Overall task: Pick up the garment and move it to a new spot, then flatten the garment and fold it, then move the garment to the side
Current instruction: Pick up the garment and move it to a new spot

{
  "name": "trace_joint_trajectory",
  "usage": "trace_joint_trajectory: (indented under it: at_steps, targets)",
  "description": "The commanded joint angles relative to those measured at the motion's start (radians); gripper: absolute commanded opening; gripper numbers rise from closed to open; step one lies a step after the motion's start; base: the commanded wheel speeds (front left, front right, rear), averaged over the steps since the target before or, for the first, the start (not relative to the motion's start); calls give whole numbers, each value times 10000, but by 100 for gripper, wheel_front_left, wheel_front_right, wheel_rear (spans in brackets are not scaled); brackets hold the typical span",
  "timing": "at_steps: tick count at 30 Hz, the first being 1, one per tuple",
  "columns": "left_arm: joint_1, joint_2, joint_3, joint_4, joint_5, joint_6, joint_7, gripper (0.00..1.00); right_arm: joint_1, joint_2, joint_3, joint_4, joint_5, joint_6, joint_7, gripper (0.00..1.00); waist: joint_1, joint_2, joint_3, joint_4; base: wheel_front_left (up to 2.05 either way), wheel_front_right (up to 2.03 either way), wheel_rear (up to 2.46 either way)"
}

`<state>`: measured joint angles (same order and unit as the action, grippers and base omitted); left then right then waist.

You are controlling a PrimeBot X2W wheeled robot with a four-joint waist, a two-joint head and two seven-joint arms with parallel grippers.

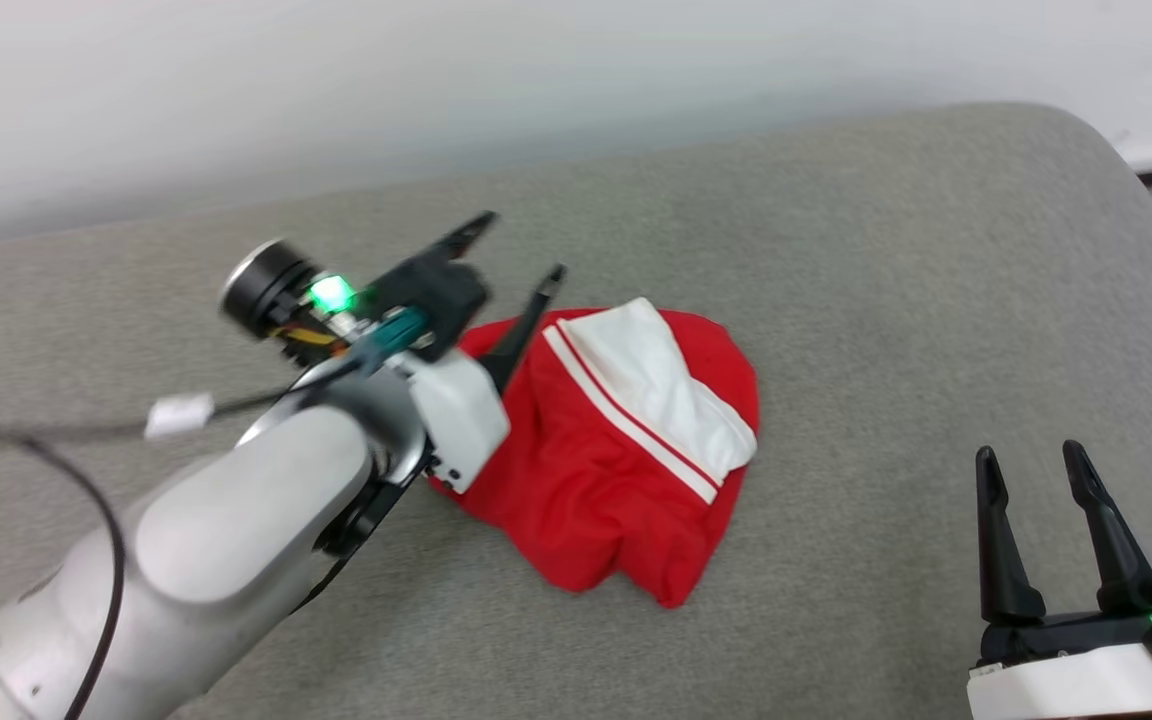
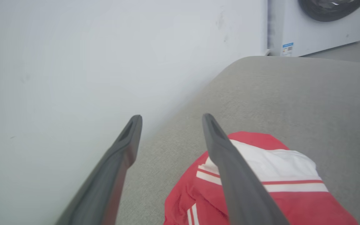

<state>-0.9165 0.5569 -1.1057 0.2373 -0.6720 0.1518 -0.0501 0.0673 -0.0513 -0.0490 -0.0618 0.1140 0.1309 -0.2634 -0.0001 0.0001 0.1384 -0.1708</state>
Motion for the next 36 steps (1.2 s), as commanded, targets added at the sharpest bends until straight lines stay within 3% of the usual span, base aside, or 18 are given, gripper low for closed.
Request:
trace_joint_trajectory:
  at_steps: [1,6,11,18,28,36]
  targets:
    - [387,106,239,-83,91,489,-521,100,133,21,-41,-23,-70,-3,-21,100,1,-1,-242,316,0,0,0]
    - [1572,361,934,-300,67,1967,-1777,100,213,19,-106,-11,-97,-3,-21,100,1,-1,-393,672,0,0,0]
    - [2826,356,1828,-731,115,3126,-2136,100,357,21,-182,20,-54,-3,-21,100,1,-1,-500,992,0,0,0]
    - [4608,35,3458,-1798,936,3773,-2148,100,419,21,-191,74,-25,-3,-21,100,1,-1,-656,1212,0,0,0]
    - [7617,-1026,6033,-2345,2441,3493,-2152,100,683,21,-201,156,50,-3,-20,100,1,-1,-963,1441,0,0,0]
    - [9153,-2140,7500,-2410,3380,2503,-2153,100,932,21,-208,252,106,-3,-20,100,1,-1,-1174,1595,0,0,0]
